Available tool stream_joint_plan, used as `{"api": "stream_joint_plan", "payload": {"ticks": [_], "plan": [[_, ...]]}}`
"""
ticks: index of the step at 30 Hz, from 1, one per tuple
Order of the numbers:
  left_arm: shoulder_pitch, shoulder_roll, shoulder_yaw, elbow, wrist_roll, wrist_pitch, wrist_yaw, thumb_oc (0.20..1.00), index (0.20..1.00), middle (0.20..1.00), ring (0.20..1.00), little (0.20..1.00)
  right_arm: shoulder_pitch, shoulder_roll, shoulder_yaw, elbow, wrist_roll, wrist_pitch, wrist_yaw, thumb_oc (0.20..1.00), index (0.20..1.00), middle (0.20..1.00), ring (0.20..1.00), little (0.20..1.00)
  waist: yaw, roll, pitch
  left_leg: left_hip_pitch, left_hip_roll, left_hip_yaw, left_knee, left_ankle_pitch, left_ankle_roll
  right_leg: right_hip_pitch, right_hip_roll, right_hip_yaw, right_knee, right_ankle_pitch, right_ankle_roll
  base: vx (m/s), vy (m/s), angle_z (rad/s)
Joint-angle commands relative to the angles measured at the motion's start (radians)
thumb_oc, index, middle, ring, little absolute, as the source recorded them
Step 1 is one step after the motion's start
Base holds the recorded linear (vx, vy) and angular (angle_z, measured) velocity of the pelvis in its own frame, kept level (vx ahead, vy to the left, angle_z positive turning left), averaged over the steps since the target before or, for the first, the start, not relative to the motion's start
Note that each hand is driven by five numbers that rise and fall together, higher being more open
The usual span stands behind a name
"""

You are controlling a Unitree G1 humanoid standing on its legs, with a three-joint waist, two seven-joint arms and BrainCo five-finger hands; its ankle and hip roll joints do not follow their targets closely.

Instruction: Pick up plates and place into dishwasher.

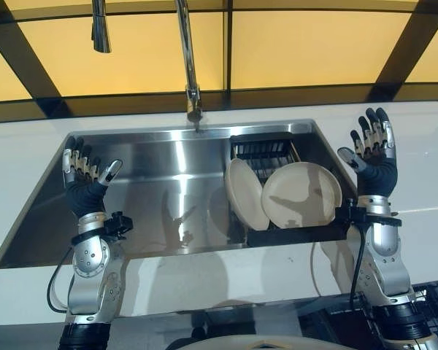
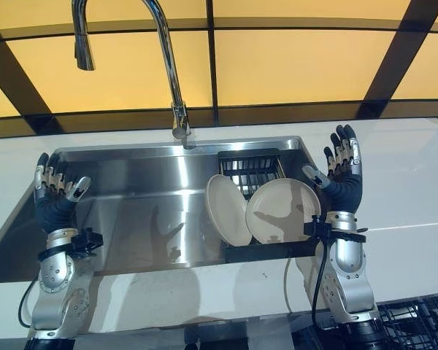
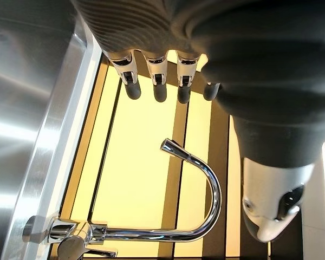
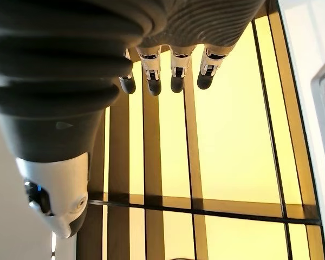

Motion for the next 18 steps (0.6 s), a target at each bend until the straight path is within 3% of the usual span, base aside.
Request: {"api": "stream_joint_plan", "payload": {"ticks": [1, 11, 18], "plan": [[-0.043, 0.059, 0.008, 0.03, 0.032, -0.055, -0.033, 1.0, 1.0, 1.0, 1.0, 1.0, -0.015, -0.013, -0.036, -0.037, -0.017, -0.066, -0.01, 1.0, 1.0, 1.0, 1.0, 1.0, 0.002, 0.0, -0.058, 0.045, 0.074, -0.022, 0.008, -0.099, -0.043, -0.075, -0.014, 0.015, 0.003, 0.041, 0.026, 0.0, 0.0, 0.0], [-0.053, 0.071, 0.001, 0.023, 0.045, -0.062, -0.057, 1.0, 1.0, 1.0, 1.0, 1.0, -0.009, -0.013, -0.039, -0.043, -0.021, -0.063, -0.014, 1.0, 1.0, 1.0, 1.0, 1.0, -0.012, 0.004, -0.059, 0.045, 0.081, -0.007, 0.006, -0.096, -0.044, -0.084, -0.008, 0.027, 0.003, 0.043, 0.026, -0.01, -0.015, -0.04], [-0.071, 0.128, -0.009, 0.043, 0.198, -0.045, -0.118, 1.0, 1.0, 1.0, 1.0, 1.0, -0.015, -0.03, -0.045, -0.038, -0.004, -0.058, 0.005, 1.0, 1.0, 1.0, 1.0, 1.0, -0.028, 0.01, -0.062, 0.045, 0.093, 0.004, 0.006, -0.09, -0.048, -0.092, 0.006, 0.046, 0.003, 0.043, 0.021, -0.01, -0.04, -0.06]]}}
